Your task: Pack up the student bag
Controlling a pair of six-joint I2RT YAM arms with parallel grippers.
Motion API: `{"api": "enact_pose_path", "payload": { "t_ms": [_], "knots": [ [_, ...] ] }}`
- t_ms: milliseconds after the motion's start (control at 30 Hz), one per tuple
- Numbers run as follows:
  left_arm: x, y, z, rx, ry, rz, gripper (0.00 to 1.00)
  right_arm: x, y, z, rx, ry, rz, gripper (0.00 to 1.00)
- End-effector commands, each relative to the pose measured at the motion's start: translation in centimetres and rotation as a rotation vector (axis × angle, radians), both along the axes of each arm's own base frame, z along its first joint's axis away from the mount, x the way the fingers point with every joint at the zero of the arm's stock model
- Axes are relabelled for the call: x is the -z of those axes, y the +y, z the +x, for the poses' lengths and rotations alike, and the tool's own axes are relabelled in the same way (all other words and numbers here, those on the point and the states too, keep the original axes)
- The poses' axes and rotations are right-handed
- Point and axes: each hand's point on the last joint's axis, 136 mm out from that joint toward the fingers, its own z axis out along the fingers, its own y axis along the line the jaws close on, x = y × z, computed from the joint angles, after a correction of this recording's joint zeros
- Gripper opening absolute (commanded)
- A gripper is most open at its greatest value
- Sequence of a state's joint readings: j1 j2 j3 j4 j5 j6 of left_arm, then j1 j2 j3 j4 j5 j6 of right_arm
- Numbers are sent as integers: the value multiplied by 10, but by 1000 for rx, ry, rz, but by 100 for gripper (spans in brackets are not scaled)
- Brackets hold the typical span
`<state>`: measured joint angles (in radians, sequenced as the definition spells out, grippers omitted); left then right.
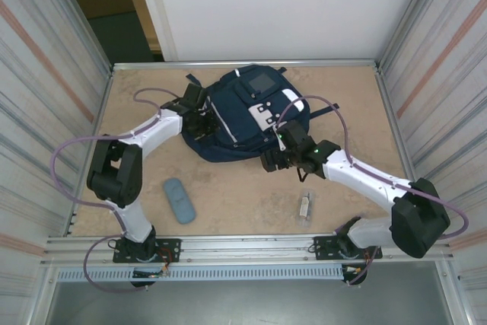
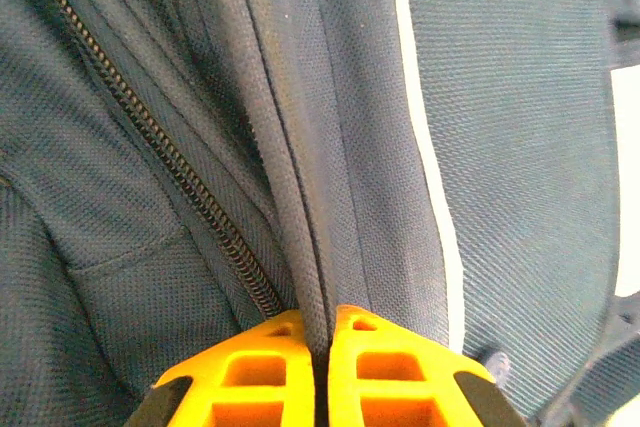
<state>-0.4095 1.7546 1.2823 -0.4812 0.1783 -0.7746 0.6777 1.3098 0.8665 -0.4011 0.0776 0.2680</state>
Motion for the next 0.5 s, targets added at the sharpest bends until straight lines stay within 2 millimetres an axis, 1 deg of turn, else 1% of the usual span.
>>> {"api": "enact_pose_path", "payload": {
  "t_ms": [0,100,167,267,367,467],
  "knots": [
    [-64,-19,3,55,-105,-98,0,-11,5,11,-35,37,86,86],
    [-70,-23,6,53,-109,-106,0,-13,4,17,-41,58,84,85],
    [-75,-23,7,49,-98,-103,0,-8,6,19,-66,65,76,84],
    [-89,-26,9,41,-129,-100,0,-3,17,17,-131,92,110,83],
    [-103,-37,10,71,-156,-131,1,-3,34,17,-194,114,184,81],
    [-99,-42,8,83,-129,-153,5,0,43,28,-200,107,202,79]
  ]
}}
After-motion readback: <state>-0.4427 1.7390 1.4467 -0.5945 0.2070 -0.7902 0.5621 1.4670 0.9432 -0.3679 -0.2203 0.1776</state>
